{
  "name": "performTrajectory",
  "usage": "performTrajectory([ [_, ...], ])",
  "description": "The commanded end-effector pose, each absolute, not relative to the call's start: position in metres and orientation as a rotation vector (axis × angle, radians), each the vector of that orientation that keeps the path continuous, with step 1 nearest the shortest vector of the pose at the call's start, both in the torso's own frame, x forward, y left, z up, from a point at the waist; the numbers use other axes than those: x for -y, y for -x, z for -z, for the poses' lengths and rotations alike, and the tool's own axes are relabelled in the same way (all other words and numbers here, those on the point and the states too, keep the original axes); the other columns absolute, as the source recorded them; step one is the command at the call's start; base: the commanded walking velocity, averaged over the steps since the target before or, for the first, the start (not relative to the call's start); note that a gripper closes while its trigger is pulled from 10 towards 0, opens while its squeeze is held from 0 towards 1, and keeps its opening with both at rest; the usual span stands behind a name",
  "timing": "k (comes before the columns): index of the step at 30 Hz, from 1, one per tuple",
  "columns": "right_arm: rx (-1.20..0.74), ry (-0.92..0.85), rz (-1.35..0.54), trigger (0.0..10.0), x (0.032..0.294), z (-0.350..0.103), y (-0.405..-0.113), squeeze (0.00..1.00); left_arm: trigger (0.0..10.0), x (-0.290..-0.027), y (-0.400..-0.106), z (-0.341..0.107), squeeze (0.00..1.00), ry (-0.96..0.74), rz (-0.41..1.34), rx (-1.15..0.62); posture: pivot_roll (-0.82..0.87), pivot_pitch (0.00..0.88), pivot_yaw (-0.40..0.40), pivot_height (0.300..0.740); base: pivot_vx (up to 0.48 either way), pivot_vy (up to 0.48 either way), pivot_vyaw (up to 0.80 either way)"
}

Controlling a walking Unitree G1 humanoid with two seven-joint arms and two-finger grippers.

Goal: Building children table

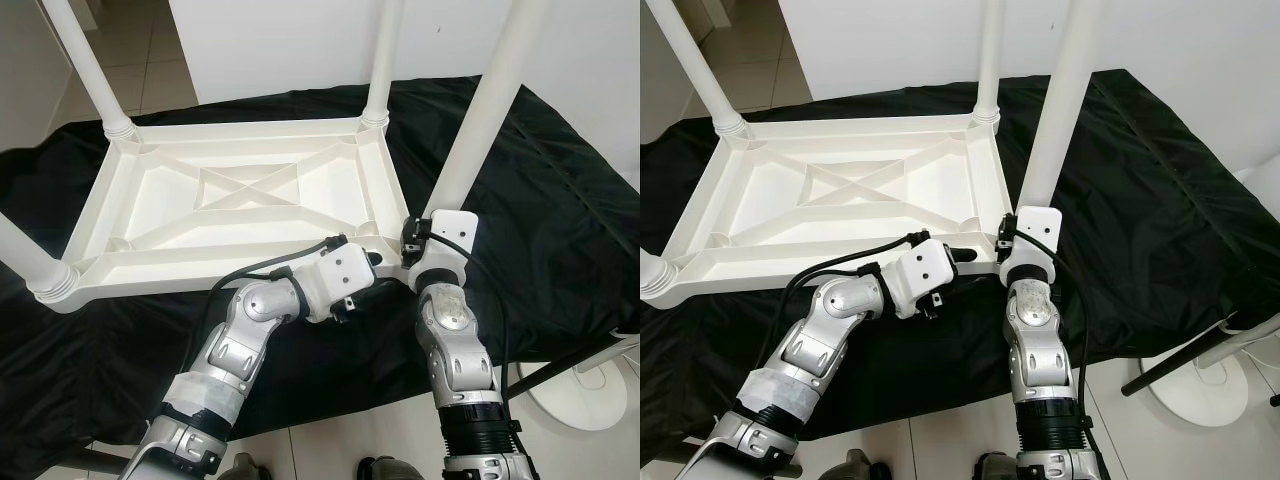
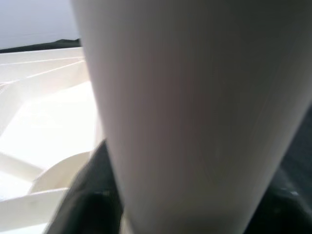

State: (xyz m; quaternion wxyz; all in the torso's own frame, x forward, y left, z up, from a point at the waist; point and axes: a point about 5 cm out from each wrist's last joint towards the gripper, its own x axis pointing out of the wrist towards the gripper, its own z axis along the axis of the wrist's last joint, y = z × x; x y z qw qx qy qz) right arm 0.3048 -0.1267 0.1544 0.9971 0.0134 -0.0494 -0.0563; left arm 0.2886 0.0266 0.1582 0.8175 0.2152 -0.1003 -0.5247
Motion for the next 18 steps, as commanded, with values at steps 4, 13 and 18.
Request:
performTrajectory([
  [4, 0.102, -0.058, 0.084, 10.0, 0.129, -0.153, -0.302, 1.0, 10.0, -0.031, -0.291, -0.152, 0.0, -0.46, 1.006, 0.21, -0.13, 0.049, 0.04, 0.74, 0.0, 0.0, 0.0],
  [13, 0.125, -0.07, -0.034, 10.0, 0.137, -0.156, -0.301, 1.0, 10.0, -0.031, -0.29, -0.151, 0.0, -0.465, 1.003, 0.21, -0.15, 0.046, 0.034, 0.74, 0.0, 0.0, 0.0],
  [18, 0.142, 0.007, -0.24, 10.0, 0.153, -0.157, -0.297, 0.0, 10.0, -0.027, -0.292, -0.152, 0.0, -0.459, 1.007, 0.215, -0.16, 0.047, 0.043, 0.74, 0.0, 0.0, 0.0],
])
